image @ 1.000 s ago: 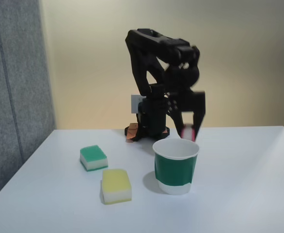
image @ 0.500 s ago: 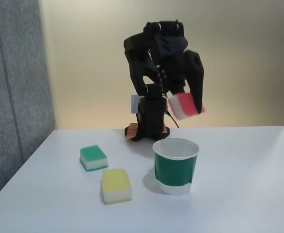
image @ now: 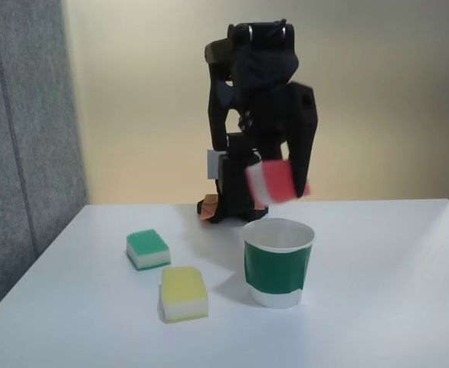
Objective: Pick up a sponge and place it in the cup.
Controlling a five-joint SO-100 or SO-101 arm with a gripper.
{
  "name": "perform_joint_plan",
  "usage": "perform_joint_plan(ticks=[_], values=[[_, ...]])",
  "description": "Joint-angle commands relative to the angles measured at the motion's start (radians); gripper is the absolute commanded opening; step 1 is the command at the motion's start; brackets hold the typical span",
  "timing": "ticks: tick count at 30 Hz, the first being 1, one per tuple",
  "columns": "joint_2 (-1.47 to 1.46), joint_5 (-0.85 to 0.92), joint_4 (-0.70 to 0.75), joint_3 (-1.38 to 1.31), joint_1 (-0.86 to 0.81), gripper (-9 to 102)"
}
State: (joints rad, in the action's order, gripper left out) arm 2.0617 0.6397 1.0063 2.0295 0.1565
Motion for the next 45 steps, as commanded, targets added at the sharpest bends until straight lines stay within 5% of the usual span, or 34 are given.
perform_joint_plan(ticks=[1, 11, 26, 34, 45], values=[[-0.032, 0.031, 0.023, -0.055, -0.025, 0], [-0.092, 0.034, 0.083, -0.098, -0.005, 0], [-0.091, 0.046, 0.011, -0.135, 0.046, 34], [0.012, 0.011, -0.005, -0.132, 0.008, 11], [0.354, -0.357, 0.017, 0.023, 0.008, 8]])
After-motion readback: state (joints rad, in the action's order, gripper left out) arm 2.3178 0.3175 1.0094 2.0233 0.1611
